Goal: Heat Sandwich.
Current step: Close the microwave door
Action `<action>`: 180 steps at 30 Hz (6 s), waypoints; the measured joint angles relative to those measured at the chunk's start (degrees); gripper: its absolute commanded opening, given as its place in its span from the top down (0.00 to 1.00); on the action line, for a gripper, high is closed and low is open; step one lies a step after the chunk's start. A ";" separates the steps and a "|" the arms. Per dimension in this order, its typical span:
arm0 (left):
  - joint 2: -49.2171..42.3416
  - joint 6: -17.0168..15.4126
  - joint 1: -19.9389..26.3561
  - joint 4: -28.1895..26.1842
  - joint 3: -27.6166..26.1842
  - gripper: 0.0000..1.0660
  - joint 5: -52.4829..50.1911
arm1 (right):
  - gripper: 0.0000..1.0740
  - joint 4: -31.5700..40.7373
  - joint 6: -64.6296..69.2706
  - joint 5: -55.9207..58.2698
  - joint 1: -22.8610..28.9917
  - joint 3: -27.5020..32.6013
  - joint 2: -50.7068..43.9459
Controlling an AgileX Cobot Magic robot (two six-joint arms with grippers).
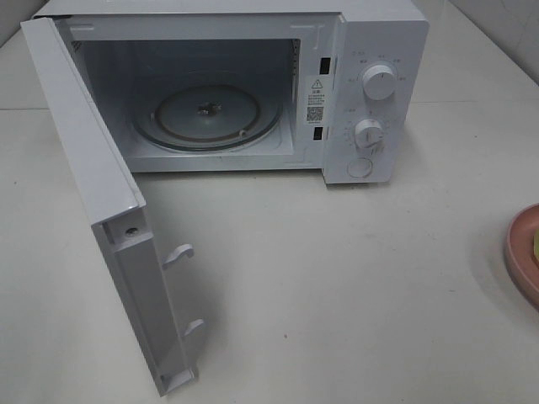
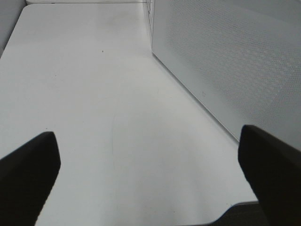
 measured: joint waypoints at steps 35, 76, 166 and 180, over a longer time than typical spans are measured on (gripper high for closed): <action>0.00 0.00 0.00 0.00 0.00 0.08 0.00 | 0.29 2.75 -2.18 -1.38 -3.84 0.86 -3.44; 2.58 -0.86 0.00 -1.78 -2.52 0.23 -3.61 | 0.29 2.75 -2.18 -1.38 -3.84 0.86 -3.44; 97.75 -7.05 -32.49 7.85 -5.44 1.00 -105.60 | 0.30 2.75 -2.18 -1.38 -3.84 0.86 -3.44; 105.83 -2.86 -39.02 2.98 -19.14 1.00 -102.33 | 0.30 2.75 -2.18 -1.38 -3.84 0.86 -3.44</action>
